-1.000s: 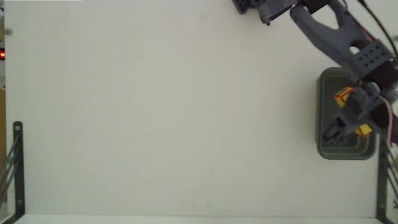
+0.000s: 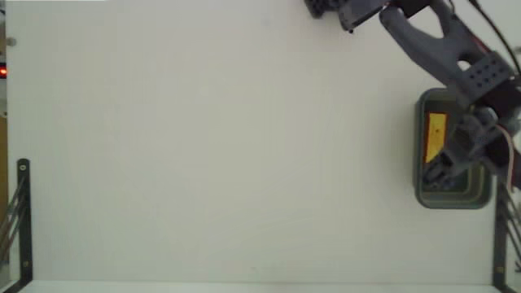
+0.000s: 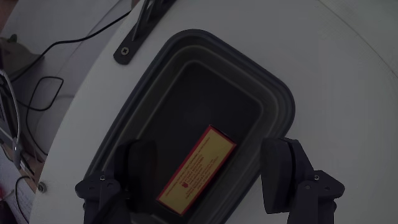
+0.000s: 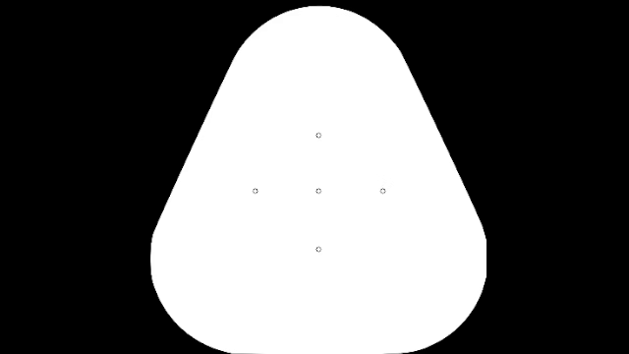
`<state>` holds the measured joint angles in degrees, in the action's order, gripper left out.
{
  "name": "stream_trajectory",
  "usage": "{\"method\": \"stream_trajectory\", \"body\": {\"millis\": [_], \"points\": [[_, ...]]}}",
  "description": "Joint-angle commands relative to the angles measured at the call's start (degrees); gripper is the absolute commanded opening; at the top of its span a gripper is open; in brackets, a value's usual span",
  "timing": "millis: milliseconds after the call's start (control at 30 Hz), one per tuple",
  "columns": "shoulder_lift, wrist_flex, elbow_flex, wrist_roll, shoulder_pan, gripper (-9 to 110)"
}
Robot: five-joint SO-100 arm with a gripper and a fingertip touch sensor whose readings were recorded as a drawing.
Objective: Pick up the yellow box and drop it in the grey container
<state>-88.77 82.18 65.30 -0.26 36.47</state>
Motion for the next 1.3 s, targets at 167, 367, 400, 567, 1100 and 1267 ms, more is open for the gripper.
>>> {"method": "stream_trajectory", "body": {"millis": [167, 367, 400, 567, 1100, 1267], "points": [[-4.3, -0.5, 0.6, 0.3, 0.9, 110], [-4.3, -0.5, 0.6, 0.3, 0.9, 110], [-4.3, -0.5, 0.6, 0.3, 0.9, 110], [-4.3, -0.5, 0.6, 0.3, 0.9, 110], [-7.5, -0.5, 3.7, 0.3, -1.5, 110], [-10.1, -0.4, 6.3, 0.3, -3.5, 110]]}}
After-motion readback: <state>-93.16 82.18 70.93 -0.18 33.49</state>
